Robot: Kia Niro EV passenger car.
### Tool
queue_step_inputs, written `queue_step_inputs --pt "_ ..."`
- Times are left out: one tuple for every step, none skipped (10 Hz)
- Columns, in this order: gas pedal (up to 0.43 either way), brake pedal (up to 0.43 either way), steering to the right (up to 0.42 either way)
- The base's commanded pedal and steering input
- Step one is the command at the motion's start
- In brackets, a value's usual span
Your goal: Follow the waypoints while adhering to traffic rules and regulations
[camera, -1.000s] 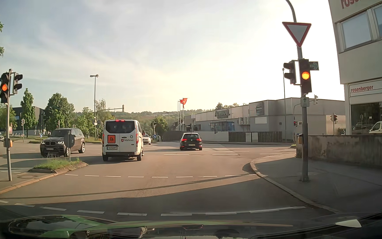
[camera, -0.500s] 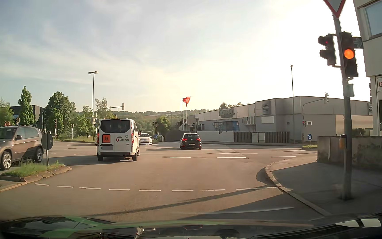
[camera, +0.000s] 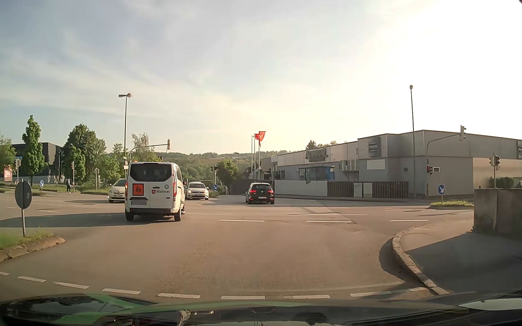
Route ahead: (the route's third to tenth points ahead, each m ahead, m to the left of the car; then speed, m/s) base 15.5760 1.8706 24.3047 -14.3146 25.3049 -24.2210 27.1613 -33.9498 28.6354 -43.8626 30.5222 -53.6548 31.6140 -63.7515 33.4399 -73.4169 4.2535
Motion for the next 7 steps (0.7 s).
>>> queue_step_inputs --pt "0.000 0.000 -0.029" --pt "0.000 0.000 -0.028" --pt "0.000 0.000 -0.028" --pt "0.000 0.000 -0.025" --pt "0.000 0.000 -0.020" --pt "0.000 0.000 -0.015" --pt "0.000 0.000 -0.009"
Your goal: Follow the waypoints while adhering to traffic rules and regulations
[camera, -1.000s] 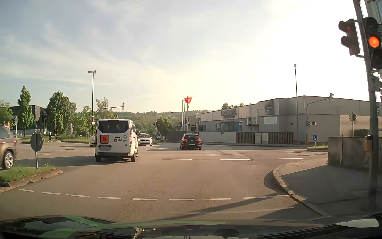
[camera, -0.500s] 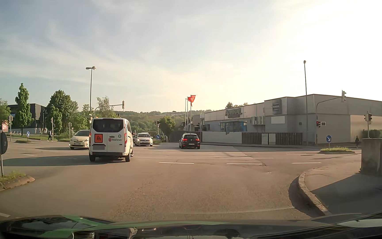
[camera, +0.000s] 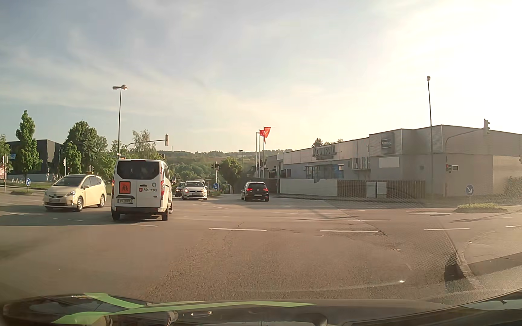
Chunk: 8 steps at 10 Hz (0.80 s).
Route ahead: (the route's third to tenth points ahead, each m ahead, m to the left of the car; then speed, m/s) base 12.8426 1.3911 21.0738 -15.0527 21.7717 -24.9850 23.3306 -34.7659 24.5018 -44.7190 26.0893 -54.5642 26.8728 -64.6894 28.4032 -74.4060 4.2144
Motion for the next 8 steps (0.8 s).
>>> queue_step_inputs --pt "0.000 0.000 -0.007" --pt "0.000 0.000 -0.004" --pt "0.000 0.000 0.000" --pt "0.000 0.000 0.008" --pt "0.000 0.000 0.026" --pt "0.000 0.030 0.044" --pt "0.000 0.140 0.068" --pt "0.000 0.171 0.086"
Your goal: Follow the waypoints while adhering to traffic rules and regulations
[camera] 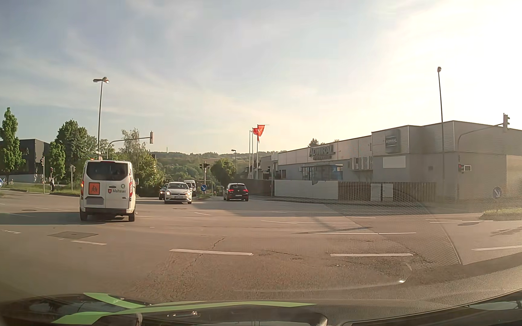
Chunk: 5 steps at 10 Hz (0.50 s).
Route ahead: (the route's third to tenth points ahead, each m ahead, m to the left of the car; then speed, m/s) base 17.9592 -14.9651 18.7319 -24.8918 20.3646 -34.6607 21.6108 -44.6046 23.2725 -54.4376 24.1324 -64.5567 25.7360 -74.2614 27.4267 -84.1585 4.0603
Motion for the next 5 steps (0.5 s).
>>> queue_step_inputs --pt "0.000 0.189 0.100" --pt "0.000 0.189 0.133" --pt "0.000 0.177 0.182" --pt "0.000 0.165 0.234" --pt "0.000 0.171 0.281"
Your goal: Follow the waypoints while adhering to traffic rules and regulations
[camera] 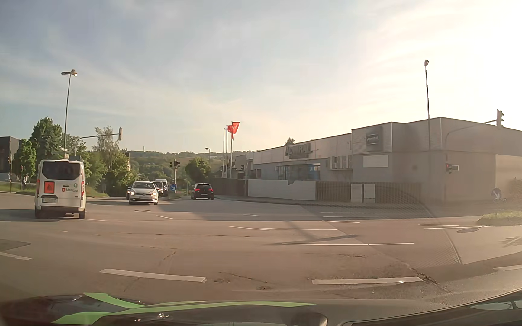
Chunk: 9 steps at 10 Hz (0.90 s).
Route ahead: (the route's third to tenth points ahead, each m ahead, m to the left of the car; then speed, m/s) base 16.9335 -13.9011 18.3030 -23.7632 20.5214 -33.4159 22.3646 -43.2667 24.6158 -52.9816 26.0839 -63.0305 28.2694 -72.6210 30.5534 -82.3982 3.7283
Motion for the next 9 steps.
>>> queue_step_inputs --pt "0.000 0.171 0.339" --pt "0.000 0.152 0.406" --pt "0.000 0.079 0.445" --pt "0.000 0.000 0.471" --pt "0.000 0.000 0.496" --pt "0.000 0.000 0.527" --pt "0.000 0.000 0.535" --pt "0.028 0.000 0.531" --pt "0.098 0.000 0.519"
